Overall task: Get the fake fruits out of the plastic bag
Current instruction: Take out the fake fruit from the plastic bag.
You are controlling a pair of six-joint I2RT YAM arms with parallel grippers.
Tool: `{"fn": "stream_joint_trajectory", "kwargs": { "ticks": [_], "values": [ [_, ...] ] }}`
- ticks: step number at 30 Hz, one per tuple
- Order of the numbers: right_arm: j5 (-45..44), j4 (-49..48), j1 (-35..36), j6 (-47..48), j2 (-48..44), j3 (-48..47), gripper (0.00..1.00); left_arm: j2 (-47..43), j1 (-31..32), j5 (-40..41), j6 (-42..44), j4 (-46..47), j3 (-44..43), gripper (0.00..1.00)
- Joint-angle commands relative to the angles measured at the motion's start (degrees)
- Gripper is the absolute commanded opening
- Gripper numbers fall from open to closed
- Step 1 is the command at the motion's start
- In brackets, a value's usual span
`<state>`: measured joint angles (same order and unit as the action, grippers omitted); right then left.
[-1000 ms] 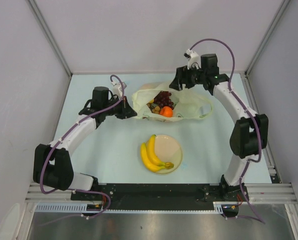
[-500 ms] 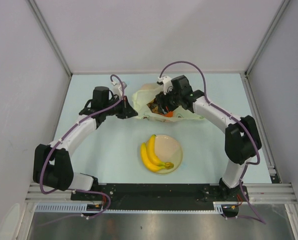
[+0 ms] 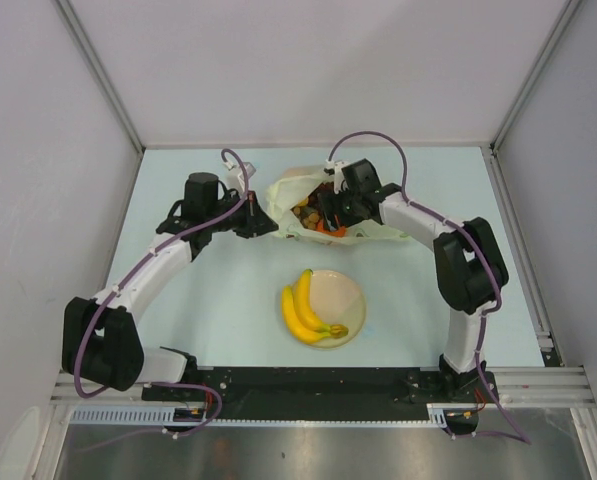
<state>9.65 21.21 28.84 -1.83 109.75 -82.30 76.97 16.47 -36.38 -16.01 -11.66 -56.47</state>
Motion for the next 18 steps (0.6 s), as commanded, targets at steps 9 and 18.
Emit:
{"fn": "stream_joint_trajectory", "kwargs": {
  "ticks": [9, 18],
  "values": [
    [6.5, -5.6, -3.3, -5.5, 3.3, -0.6, 0.67, -0.8, 0.5, -0.8, 0.3, 0.6, -2.0, 0.0],
    [15.9, -6.4, -2.9, -2.9, 1.6, -0.1, 0.33, -1.0, 0.5, -0.4, 0.3, 1.0, -1.2, 0.01]
  ]
}}
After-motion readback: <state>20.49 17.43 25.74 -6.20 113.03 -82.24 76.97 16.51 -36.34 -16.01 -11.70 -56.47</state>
